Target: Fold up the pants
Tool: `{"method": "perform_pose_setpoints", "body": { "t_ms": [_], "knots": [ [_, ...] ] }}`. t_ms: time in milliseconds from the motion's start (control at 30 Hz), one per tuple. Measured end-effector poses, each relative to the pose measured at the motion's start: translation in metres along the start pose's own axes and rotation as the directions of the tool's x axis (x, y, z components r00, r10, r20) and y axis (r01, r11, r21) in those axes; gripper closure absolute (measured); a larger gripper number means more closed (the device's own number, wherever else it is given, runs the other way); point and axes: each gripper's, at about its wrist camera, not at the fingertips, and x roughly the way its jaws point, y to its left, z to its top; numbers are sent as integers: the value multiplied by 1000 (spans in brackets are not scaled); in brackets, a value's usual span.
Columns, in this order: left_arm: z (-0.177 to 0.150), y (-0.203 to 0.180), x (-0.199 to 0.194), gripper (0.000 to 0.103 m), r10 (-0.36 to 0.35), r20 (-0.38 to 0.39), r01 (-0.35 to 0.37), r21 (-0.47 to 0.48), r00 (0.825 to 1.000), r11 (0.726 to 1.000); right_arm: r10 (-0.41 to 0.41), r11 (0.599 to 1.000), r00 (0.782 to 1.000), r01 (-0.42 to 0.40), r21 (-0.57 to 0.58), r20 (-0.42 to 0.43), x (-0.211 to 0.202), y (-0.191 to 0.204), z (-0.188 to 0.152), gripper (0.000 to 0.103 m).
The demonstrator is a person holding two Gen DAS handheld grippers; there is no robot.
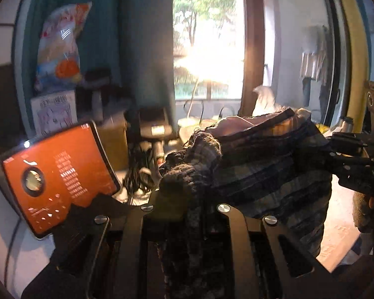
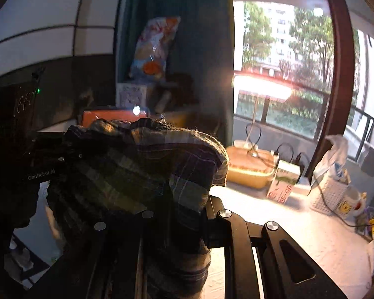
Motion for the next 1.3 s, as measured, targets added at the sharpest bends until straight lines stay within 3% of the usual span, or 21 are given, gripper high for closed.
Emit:
{"method": "perform_pose_setpoints", "body": {
  "t_ms": [367, 833, 967, 1100, 1167, 1300],
  "knots": [
    [-9, 24, 98, 87, -12, -165, 12, -1, 986, 1000, 1, 996, 990, 11, 93, -138, 101, -39, -14, 85],
    [-26, 44, 156, 84, -26, -307, 15, -40, 951, 999, 60, 984, 963, -12, 177, -263, 182, -67, -40, 85],
    [-30, 52, 165, 76, -22, -340, -1, -70, 940, 998, 74, 979, 952, -13, 205, -296, 197, -76, -48, 84],
    [-29, 57, 165, 63, -2, -363, -39, -106, 932, 994, 50, 976, 945, 22, 215, -324, 205, -82, -52, 61],
    [-24, 55, 155, 62, 20, -345, -56, -94, 938, 994, 56, 972, 943, 24, 232, -329, 204, -85, -53, 59],
    [-20, 56, 142, 45, 93, -317, -124, -80, 944, 989, 32, 974, 943, 45, 223, -332, 200, -87, -51, 57]
  ]
}}
